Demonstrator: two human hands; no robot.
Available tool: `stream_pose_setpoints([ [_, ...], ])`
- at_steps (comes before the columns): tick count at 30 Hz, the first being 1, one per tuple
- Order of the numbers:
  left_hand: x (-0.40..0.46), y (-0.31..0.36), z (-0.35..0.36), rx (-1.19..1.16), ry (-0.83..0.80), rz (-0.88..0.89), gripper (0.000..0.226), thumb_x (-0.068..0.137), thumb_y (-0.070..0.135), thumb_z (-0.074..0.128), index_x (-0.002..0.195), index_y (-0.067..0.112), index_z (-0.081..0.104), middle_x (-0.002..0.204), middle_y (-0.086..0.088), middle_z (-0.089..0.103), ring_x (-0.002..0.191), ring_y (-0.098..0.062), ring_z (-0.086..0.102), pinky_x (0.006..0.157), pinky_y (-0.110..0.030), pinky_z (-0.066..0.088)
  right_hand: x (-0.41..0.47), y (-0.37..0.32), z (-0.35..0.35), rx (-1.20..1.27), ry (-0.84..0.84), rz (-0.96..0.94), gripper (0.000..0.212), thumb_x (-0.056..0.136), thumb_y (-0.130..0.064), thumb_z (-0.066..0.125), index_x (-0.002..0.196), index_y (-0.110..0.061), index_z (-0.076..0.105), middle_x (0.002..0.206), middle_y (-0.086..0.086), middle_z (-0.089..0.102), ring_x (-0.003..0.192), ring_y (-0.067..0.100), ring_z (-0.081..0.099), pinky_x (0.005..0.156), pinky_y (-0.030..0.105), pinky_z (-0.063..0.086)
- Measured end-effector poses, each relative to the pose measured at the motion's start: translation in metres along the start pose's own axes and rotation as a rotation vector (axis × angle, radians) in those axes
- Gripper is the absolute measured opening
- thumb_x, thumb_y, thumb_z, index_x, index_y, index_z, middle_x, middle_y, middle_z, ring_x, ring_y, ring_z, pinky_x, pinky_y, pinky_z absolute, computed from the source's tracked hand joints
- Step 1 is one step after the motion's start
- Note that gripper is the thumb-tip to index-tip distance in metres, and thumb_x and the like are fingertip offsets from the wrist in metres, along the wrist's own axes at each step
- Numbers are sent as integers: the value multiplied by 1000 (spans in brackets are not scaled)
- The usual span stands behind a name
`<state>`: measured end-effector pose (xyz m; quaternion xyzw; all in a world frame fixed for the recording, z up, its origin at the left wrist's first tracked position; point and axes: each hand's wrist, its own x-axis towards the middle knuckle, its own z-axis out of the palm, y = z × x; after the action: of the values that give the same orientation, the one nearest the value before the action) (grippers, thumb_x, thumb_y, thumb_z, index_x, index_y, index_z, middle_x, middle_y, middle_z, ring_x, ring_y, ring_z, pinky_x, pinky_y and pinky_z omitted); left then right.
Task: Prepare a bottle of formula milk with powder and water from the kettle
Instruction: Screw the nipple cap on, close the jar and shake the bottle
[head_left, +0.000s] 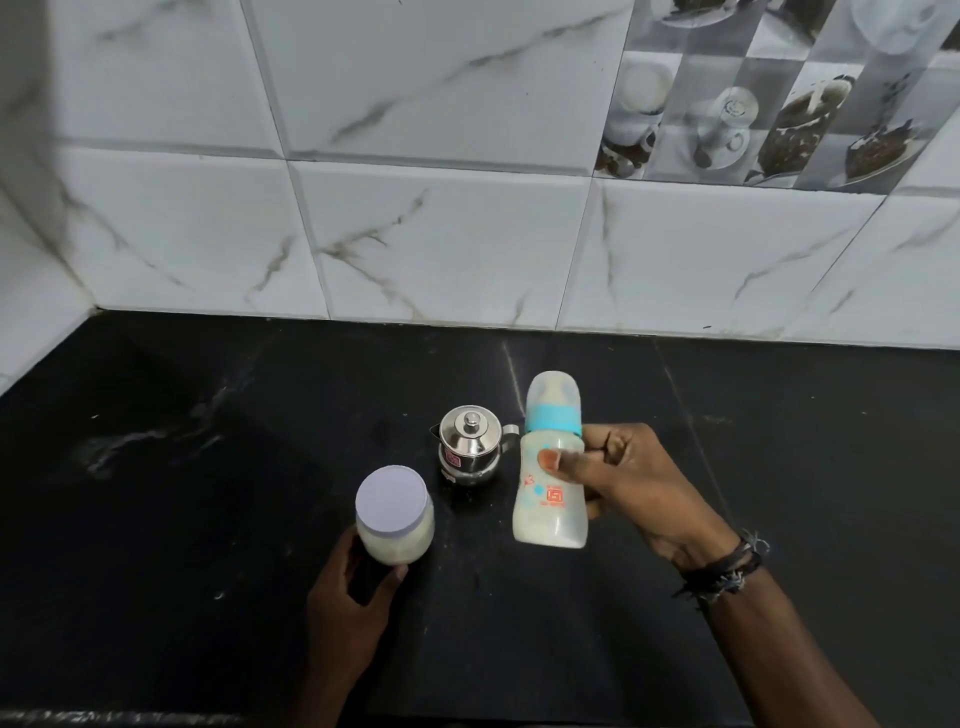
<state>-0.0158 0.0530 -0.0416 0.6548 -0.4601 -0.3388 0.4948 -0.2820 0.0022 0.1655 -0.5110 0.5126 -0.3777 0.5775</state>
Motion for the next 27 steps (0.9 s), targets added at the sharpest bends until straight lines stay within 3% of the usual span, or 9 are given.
stream_pose_setpoints([
  [4, 0, -2, 1, -9, 6, -1, 68, 71, 14, 85, 126, 37, 53, 122, 16, 63, 113, -3, 60, 95, -25, 49, 6, 2, -1, 98, 135, -17, 30, 83, -23, 72, 107, -6, 72, 94, 11, 78, 86, 23, 76, 64, 32, 63],
  [6, 0, -3, 0, -9, 4, 4, 69, 70, 16, 85, 122, 48, 52, 117, 29, 62, 112, 3, 59, 94, -18, 49, 4, 3, 1, 85, 78, -10, 33, 81, -24, 72, 107, -5, 72, 93, 11, 78, 85, 23, 77, 61, 30, 61],
  [8, 1, -4, -2, -5, 2, 11, 70, 70, 17, 86, 119, 54, 51, 119, 27, 62, 112, 6, 59, 93, -16, 48, 1, 2, 1, 21, 21, 3, 32, 78, -23, 73, 105, -6, 73, 92, 10, 79, 83, 22, 77, 58, 27, 59],
  [13, 0, -2, 0, -12, -11, 4, 69, 71, 16, 85, 126, 40, 51, 125, 11, 62, 115, -5, 59, 95, -26, 47, 7, 3, -1, 111, 160, -31, 29, 83, -21, 72, 107, -5, 72, 93, 9, 78, 86, 23, 77, 64, 32, 62],
  [17, 1, -3, -1, -14, -6, 8, 70, 70, 17, 85, 127, 39, 51, 125, 10, 63, 113, -1, 60, 94, -22, 49, 3, 0, 1, 33, 58, -16, 35, 75, -26, 74, 104, -7, 73, 93, 10, 78, 85, 22, 77, 63, 31, 62],
  [21, 0, -2, 0, -19, -1, 13, 70, 70, 16, 85, 117, 56, 51, 116, 31, 61, 109, 13, 57, 91, -13, 48, 8, 0, 0, 120, 164, -50, 27, 82, -20, 72, 106, -6, 71, 94, 9, 78, 86, 22, 76, 67, 34, 63],
  [23, 1, -2, -1, -16, 0, 21, 72, 70, 15, 86, 112, 62, 51, 111, 39, 61, 108, 13, 57, 89, -8, 46, 5, 0, 2, 84, 94, -33, 32, 79, -23, 73, 106, -7, 71, 94, 9, 78, 88, 23, 76, 70, 37, 63],
  [25, 1, -1, -2, -18, -4, 34, 73, 70, 14, 86, 112, 63, 52, 112, 40, 60, 108, 12, 58, 88, -6, 46, 2, 2, 0, 25, 36, -21, 33, 77, -23, 73, 106, -7, 72, 95, 9, 78, 88, 24, 76, 70, 37, 63],
  [27, 1, -1, -1, -24, -8, 39, 72, 70, 14, 85, 114, 60, 52, 114, 38, 60, 109, 11, 58, 89, -7, 46, 4, 1, -3, 45, 91, -40, 27, 82, -20, 73, 105, -6, 73, 93, 10, 78, 87, 25, 76, 72, 40, 63],
])
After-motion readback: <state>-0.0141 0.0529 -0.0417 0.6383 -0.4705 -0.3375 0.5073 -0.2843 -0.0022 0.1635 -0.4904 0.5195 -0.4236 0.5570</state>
